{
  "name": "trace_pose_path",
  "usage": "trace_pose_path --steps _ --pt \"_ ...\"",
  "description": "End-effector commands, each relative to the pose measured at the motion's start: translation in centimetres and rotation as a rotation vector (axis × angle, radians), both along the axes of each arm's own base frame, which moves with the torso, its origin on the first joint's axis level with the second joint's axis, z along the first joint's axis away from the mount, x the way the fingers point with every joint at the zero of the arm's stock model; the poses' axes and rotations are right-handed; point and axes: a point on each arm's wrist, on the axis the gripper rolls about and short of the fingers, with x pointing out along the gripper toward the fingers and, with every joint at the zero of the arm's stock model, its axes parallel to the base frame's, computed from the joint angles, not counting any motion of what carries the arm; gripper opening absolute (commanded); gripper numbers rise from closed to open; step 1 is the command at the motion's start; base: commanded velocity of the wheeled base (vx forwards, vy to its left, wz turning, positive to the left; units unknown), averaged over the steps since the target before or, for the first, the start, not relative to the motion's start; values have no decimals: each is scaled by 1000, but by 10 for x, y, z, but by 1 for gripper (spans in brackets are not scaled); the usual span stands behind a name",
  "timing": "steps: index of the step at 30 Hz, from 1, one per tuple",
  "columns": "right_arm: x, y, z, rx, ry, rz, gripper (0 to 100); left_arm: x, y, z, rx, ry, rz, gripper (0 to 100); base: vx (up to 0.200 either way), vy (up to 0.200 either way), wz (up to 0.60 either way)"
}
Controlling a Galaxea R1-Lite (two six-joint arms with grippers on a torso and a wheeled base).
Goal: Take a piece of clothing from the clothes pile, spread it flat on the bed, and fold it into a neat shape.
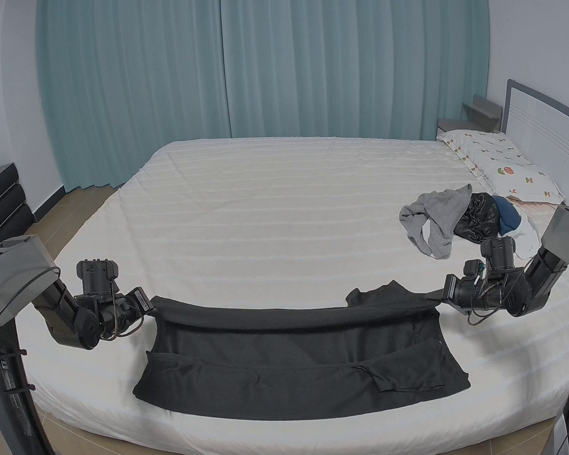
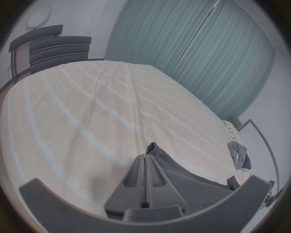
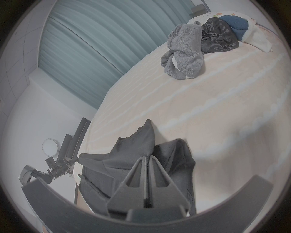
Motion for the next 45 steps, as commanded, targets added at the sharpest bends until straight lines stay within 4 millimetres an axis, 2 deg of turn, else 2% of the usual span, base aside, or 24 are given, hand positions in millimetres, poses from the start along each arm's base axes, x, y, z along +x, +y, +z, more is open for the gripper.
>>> trace_pose_path --steps 1,6,7,12,13,15,16,20,22,24,25,27,31,33,34,39,45 --pt "-23 -6 -6 -26 46 18 0 -21 0 -6 25 38 -19 0 0 0 0" --pt "-35 -8 -22 -32 97 51 0 -33 -1 -21 42 78 -44 0 0 0 0" --pt "-37 -8 -27 -33 117 56 0 -38 -2 -30 46 100 -51 0 0 0 0" --pt "-39 -8 -34 -34 139 59 0 -46 -7 -43 44 99 -67 0 0 0 0" --pt "-40 -8 -35 -34 145 59 100 -47 -8 -44 45 98 -68 0 0 0 0" --pt "-42 -8 -36 -38 147 63 100 -49 -9 -45 43 105 -71 0 0 0 0" --pt "-42 -8 -36 -44 145 69 100 -52 -9 -45 43 113 -71 100 0 0 0" --pt "-41 -9 -30 -35 130 58 100 -53 -9 -44 42 108 -70 100 0 0 0" --pt "-39 -15 -15 -24 84 42 100 -51 -8 -41 37 95 -63 100 0 0 0" --pt "-38 -17 -12 -9 77 40 100 -51 -8 -38 35 84 -61 100 0 0 0" --pt "-34 -19 -3 32 60 24 100 -50 -7 -29 26 59 -51 100 0 0 0" --pt "-29 -20 0 59 59 3 100 -46 -6 -19 -2 21 -27 100 0 0 0" --pt "-17 -18 -10 69 78 -11 100 -26 -5 -7 -92 -48 37 100 0 0 0" --pt "-17 -18 -10 69 78 -11 100 -26 -5 -7 -92 -48 37 100 0 0 0" --pt "-9 -17 -21 65 94 -13 100 -15 -4 -5 -118 -44 54 100 0 0 0" --pt "6 -18 -30 78 96 -25 100 5 -7 -21 -143 -4 63 100 0 0 0" --pt "7 -17 -32 87 106 -28 100 17 -14 -33 -169 4 63 100 0 0 0"
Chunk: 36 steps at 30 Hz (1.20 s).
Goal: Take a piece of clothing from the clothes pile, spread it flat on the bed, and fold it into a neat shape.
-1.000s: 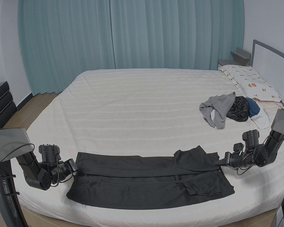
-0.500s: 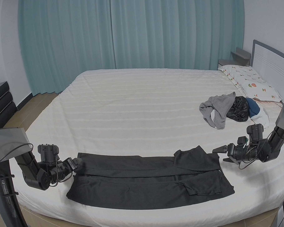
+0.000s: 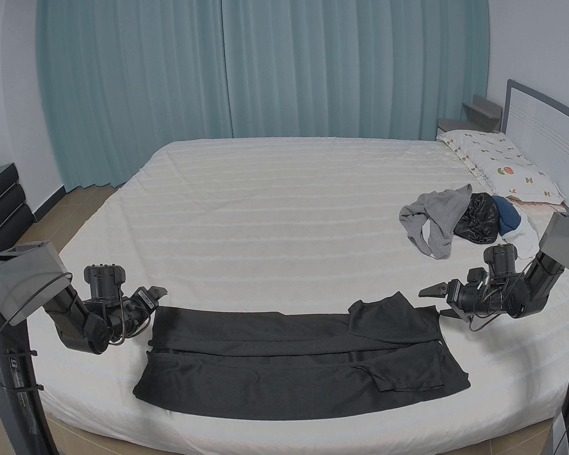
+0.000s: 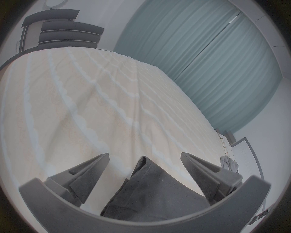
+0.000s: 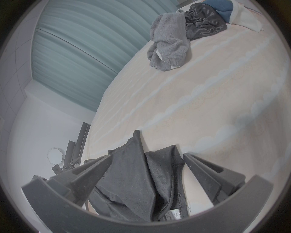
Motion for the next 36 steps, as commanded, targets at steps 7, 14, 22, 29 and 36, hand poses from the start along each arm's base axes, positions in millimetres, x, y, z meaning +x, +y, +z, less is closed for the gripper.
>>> trace_pose_path --steps 7,14,22,29,36 --pt "3 4 -18 -13 39 -8 100 13 -5 -28 -7 36 -10 0 0 0 0" --pt "7 9 -25 -30 43 -13 0 11 -1 -28 -2 42 8 0 0 0 0" --pt "10 8 -25 -47 36 -34 0 8 -1 -30 2 51 13 0 0 0 0" --pt "11 2 -18 -51 15 -57 0 9 2 -33 2 59 22 0 0 0 0" --pt "17 -1 -12 -26 -17 -100 0 12 2 -26 -37 35 50 0 0 0 0"
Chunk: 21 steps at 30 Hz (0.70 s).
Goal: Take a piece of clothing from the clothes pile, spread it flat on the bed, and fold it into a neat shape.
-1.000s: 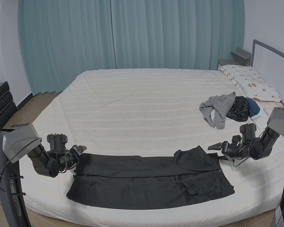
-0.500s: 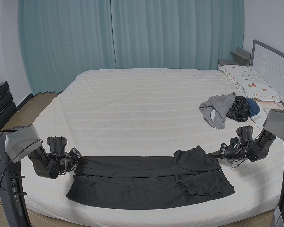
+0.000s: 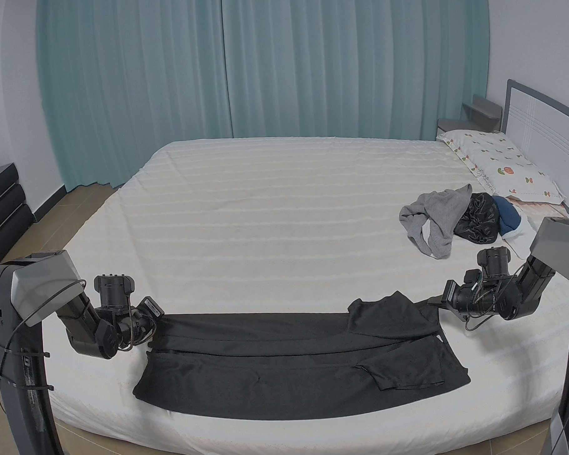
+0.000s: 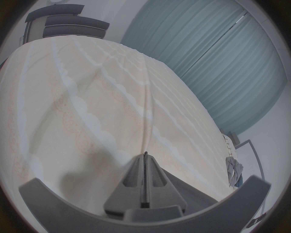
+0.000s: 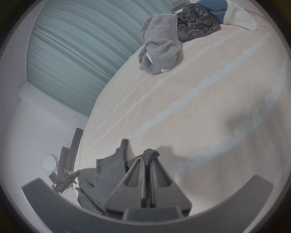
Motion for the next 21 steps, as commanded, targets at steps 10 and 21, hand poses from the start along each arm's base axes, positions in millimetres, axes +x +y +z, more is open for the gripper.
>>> trace_pose_path --steps 10,21 --pt "5 -2 -5 24 -38 -52 100 -1 -1 2 -15 0 10 0 0 0 0" --pt "-5 2 36 31 -150 -25 100 -2 2 16 -50 -34 42 100 0 0 0"
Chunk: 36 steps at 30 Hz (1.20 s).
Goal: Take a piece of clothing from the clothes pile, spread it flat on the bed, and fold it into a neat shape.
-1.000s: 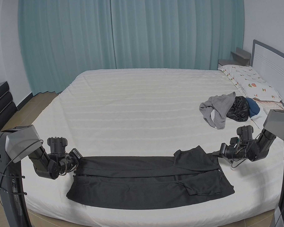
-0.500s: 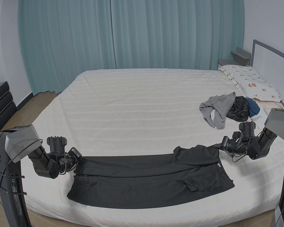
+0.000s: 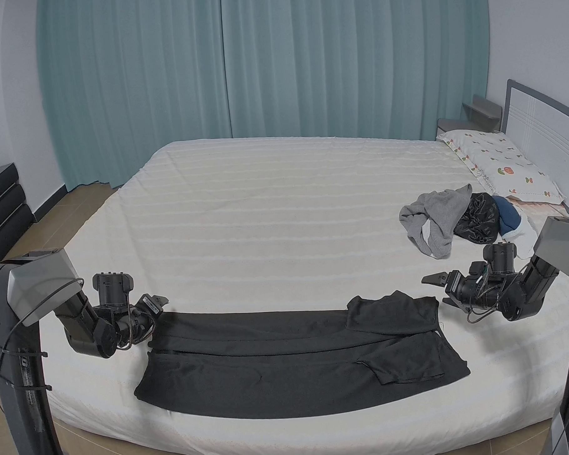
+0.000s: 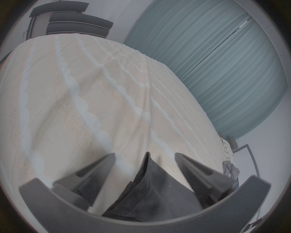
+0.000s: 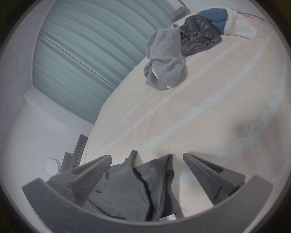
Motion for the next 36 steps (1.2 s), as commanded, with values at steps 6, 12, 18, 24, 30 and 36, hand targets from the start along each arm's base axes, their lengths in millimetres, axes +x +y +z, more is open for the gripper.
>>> trace_pose_path --steps 6,12,18,24,30,36 --pt "-16 23 50 36 -55 130 100 0 16 30 -60 -70 82 100 0 0 0" --pt "-16 36 12 -63 6 246 100 -2 19 33 -64 -75 93 100 0 0 0" --pt "-10 44 -8 -75 36 278 100 -2 19 33 -64 -73 93 100 0 0 0" --pt "-8 49 -12 -77 45 290 0 -2 19 32 -64 -70 93 100 0 0 0" --pt "-19 39 -12 -128 38 311 0 -2 19 32 -64 -70 93 100 0 0 0" --pt "-34 30 3 -100 21 324 0 -8 15 33 -60 -59 82 100 0 0 0"
